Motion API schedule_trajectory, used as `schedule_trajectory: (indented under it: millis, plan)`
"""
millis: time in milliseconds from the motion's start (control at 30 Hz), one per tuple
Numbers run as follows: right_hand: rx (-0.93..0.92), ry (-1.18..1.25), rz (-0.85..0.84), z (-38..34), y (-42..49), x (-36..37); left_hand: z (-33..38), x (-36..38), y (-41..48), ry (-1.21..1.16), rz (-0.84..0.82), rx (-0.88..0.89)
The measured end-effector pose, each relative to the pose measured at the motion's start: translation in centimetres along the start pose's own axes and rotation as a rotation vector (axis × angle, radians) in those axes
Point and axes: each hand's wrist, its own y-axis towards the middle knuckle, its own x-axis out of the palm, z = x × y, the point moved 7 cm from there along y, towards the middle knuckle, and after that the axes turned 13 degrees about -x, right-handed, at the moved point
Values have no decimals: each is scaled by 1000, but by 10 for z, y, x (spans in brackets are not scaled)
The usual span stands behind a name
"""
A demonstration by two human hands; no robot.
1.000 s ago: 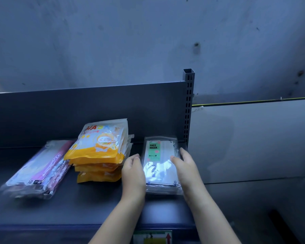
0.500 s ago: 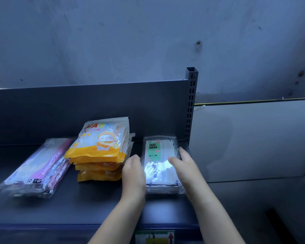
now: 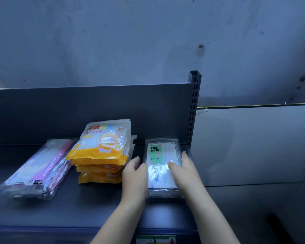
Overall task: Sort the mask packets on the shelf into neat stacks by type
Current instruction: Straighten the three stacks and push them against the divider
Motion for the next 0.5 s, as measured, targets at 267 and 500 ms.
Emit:
schedule_trajectory:
  millis: [267,500]
  plan:
    - [12,24,-15,2,0,0,7,11,-12,30,-146,-35]
    - [-16,-74,-10,-1,-2,-2,2,2,2,-14,-44,-55]
